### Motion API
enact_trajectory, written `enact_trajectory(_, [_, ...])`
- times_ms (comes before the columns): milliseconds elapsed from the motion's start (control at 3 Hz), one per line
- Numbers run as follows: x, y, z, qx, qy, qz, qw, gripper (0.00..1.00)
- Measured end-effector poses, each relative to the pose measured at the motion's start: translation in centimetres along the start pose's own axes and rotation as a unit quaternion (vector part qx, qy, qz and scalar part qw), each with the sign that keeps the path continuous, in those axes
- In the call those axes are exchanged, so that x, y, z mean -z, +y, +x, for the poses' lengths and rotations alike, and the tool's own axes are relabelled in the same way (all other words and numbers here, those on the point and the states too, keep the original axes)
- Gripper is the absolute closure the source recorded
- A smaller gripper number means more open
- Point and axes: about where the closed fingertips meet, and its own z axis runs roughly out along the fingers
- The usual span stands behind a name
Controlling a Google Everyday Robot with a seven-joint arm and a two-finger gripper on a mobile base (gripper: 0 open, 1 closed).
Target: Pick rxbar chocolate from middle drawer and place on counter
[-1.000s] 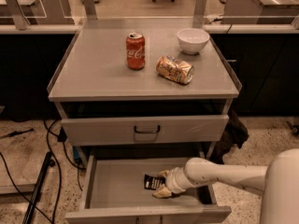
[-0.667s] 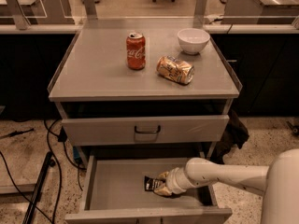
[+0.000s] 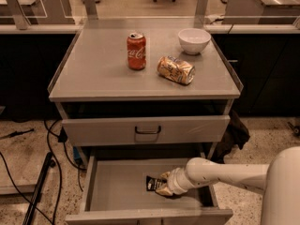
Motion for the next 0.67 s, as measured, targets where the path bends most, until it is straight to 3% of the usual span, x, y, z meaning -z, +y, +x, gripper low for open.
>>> enact_trajectory(333, [1.8, 1.1, -1.9, 0.014, 0.010, -0.010, 0.9998, 1.00])
enact_trajectory(667, [5.2, 2.8, -5.7, 0.034, 0.025, -0.021, 0.9989, 1.00])
